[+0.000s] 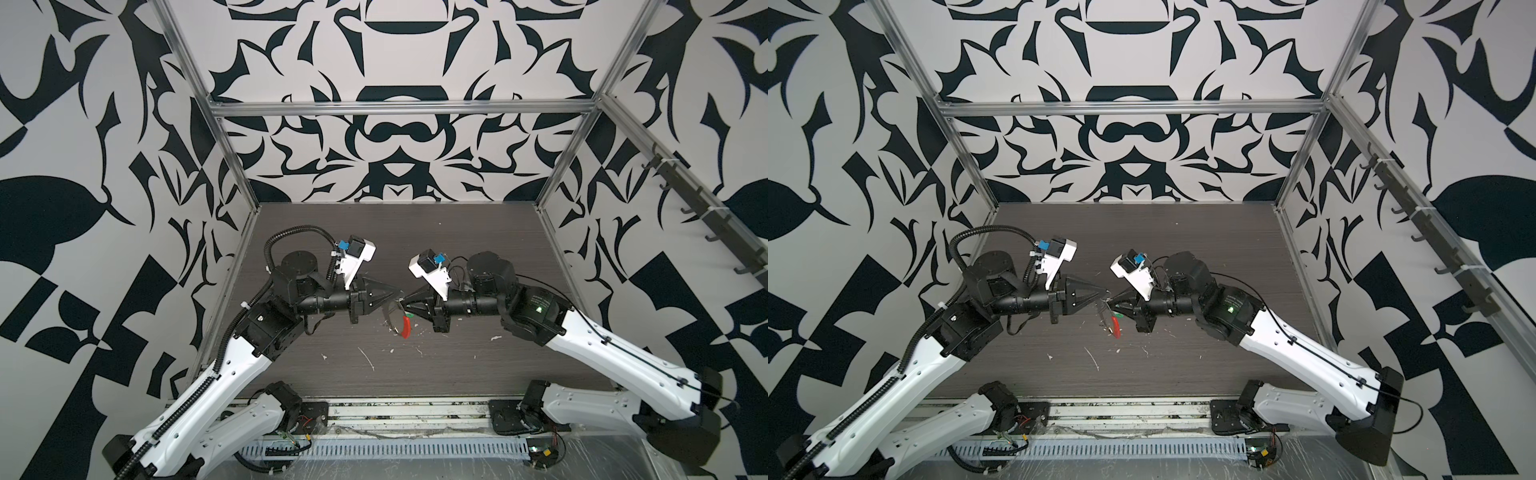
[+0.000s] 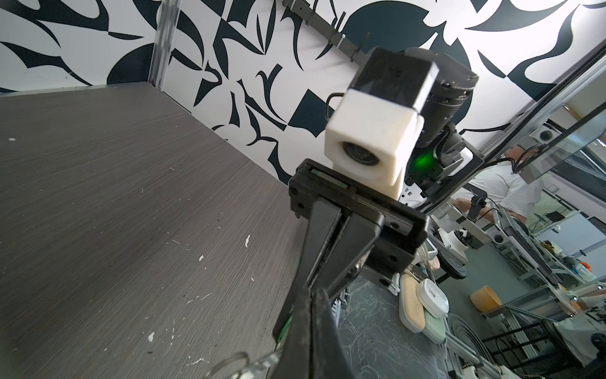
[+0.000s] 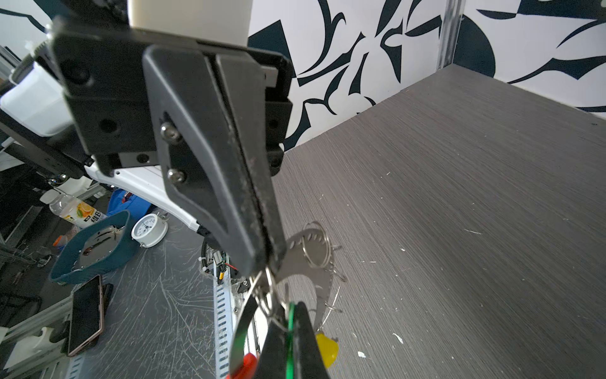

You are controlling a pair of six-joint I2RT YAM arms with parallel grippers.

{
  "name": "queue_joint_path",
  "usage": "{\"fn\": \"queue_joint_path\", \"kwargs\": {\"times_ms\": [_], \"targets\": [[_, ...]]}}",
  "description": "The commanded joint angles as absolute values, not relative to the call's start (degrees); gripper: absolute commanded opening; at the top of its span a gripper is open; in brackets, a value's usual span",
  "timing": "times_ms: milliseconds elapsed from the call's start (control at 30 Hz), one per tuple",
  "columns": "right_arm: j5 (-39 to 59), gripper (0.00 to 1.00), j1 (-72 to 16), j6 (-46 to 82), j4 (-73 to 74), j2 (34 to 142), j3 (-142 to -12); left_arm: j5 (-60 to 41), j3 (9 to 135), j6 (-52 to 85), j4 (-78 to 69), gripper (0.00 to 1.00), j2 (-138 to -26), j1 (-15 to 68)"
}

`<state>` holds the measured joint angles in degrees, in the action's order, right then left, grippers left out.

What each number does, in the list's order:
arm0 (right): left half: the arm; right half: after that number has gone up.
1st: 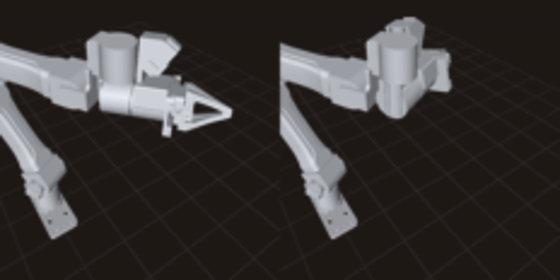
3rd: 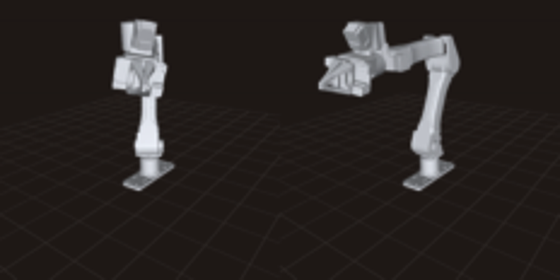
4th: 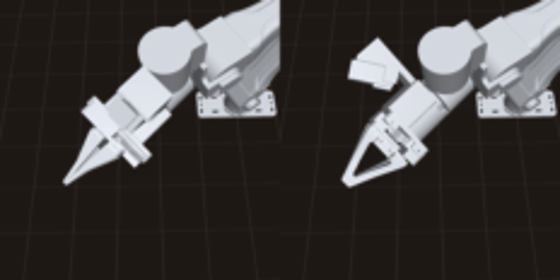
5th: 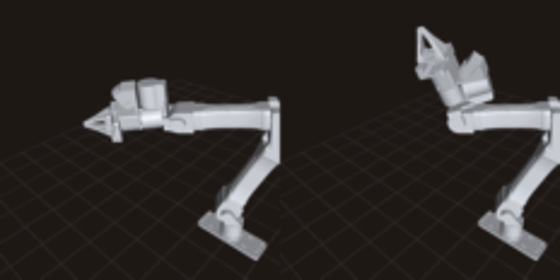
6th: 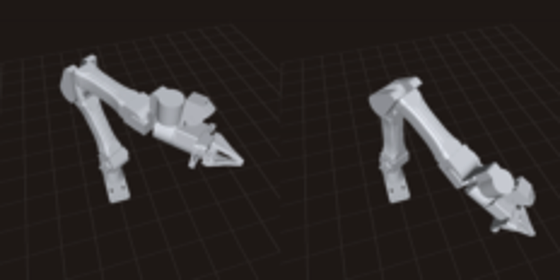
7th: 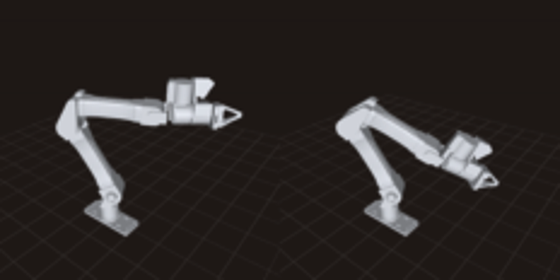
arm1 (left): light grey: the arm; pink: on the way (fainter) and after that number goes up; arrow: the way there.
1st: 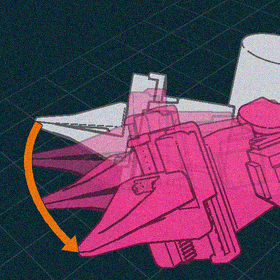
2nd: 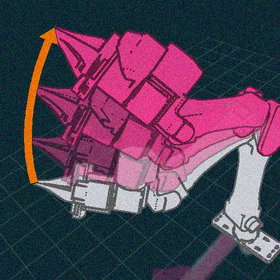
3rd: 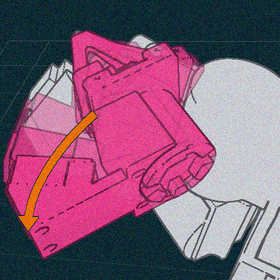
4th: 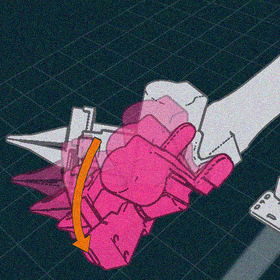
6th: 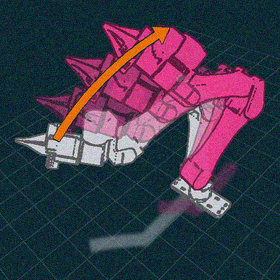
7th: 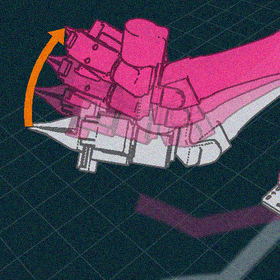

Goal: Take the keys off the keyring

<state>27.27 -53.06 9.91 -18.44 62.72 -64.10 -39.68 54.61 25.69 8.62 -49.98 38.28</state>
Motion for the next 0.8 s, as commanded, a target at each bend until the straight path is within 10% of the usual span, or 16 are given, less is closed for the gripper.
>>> {"fn": "queue_joint_path", "kwargs": {"times_ms": [0,267,767], "targets": [[27.40,0.00,-54.58,8.39,-19.24,62.97,-65.13,-40.08,54.81,25.38,4.50,0.00,-49.50,38.41],[25.14,0.35,-54.58,6.78,-21.80,58.95,-65.83,-43.91,56.33,22.64,8.56,0.00,-49.57,38.45],[36.60,0.46,-48.19,14.80,-5.22,57.60,-62.96,-45.22,56.43,21.44,8.82,0.00,-49.91,38.49]]}}
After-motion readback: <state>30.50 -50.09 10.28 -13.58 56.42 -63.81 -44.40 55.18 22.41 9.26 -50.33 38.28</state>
